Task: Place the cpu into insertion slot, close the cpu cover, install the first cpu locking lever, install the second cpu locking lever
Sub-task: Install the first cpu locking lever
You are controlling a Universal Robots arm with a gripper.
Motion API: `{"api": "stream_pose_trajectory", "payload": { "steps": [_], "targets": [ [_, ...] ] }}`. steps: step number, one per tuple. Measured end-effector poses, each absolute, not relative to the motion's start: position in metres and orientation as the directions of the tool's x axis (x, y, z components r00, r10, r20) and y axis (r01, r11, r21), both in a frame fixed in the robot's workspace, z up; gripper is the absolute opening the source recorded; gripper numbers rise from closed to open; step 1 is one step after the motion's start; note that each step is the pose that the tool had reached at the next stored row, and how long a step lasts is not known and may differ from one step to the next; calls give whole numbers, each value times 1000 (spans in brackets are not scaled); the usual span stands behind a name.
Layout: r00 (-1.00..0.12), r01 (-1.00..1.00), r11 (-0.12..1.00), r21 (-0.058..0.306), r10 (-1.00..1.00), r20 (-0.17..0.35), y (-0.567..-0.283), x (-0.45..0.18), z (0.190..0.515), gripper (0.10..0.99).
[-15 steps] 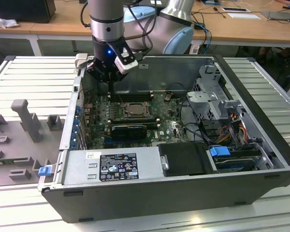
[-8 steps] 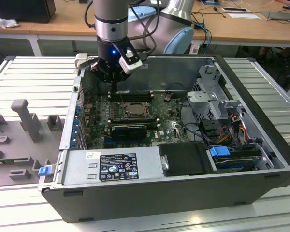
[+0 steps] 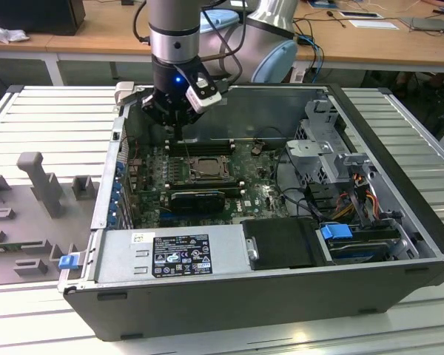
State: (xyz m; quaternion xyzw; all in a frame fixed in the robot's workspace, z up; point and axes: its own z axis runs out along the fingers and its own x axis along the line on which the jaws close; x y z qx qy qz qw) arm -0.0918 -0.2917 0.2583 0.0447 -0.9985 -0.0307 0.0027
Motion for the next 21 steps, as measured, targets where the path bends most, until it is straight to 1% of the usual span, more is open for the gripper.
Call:
{"api": "stream_pose_trajectory", "payload": {
  "steps": [21],
  "targets": [
    [-996, -89, 994, 62, -89, 3, -292, -79, 258, 106]
  ]
}}
